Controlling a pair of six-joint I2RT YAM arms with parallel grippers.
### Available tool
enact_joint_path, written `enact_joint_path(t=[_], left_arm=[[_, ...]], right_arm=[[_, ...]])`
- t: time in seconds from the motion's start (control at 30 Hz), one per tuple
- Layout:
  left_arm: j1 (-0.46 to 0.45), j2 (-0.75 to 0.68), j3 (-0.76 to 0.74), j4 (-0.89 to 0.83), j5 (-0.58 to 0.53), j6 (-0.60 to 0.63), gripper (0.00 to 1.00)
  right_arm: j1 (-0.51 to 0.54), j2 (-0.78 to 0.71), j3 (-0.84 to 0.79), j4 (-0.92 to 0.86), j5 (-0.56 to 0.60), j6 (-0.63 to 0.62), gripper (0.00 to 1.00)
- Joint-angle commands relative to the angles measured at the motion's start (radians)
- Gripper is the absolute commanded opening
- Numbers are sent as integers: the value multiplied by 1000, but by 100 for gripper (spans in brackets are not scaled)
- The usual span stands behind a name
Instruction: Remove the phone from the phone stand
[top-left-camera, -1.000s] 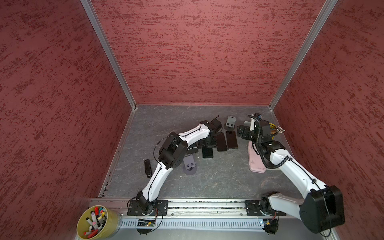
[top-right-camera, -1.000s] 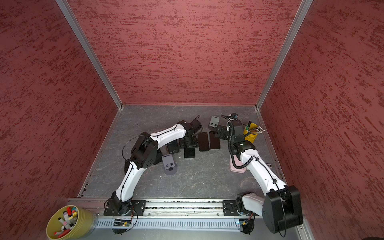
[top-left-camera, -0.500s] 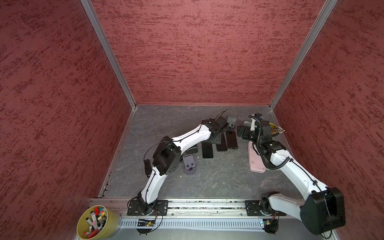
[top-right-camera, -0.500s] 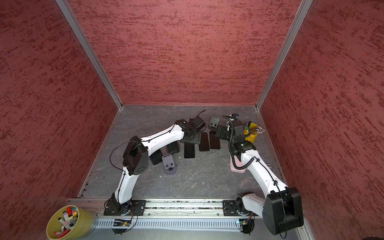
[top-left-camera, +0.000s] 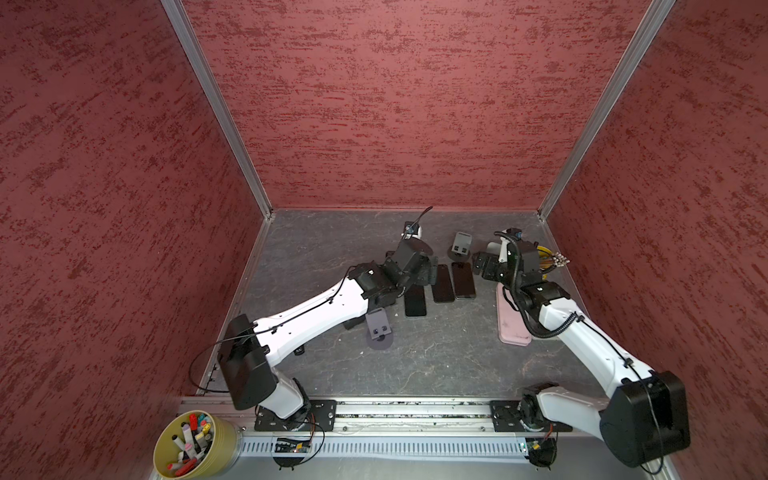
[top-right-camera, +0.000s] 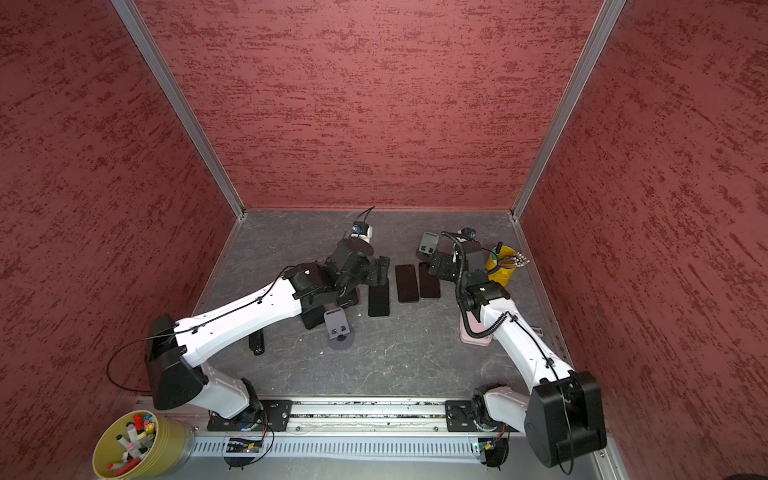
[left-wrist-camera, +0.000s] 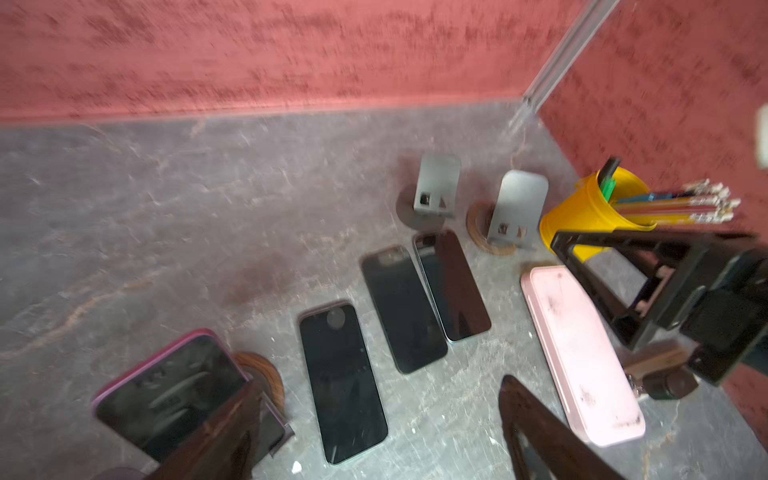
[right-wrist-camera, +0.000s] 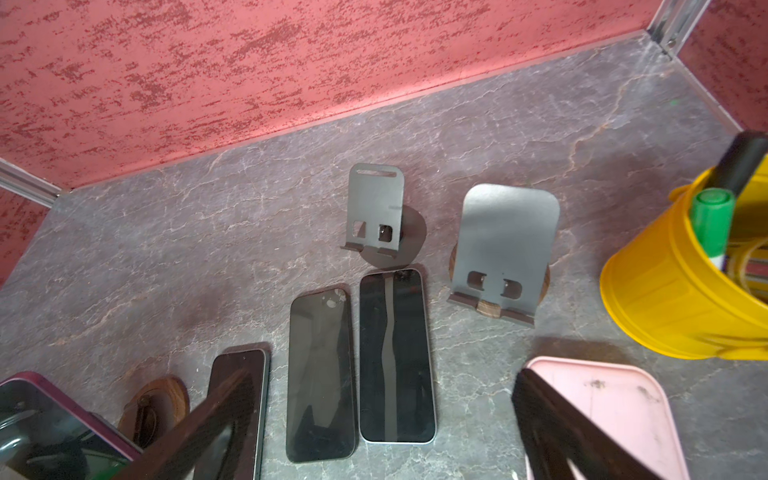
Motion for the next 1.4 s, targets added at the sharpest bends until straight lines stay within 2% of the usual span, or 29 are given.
enact_joint_path(t=[0.0,0.33,0.63,0.93,1.37], left_arm=[[4,-92,-63,91,-73,27,89],[38,-363,-232,6,-200,19,94],[90,-562,-346,-78,-201,-52,100],[113,-681,-402,-151,-232,-70,99],[141,-818,-456,-222,-278,-66,100]], right_arm=[[37,16,11,-9,-14,12,99],[207,87,67,-14,13,41,99],[395,184,123,-12,28,78,99],[567,297,206,-24,66,73,99],[722,456,348,-71,91,97,99]])
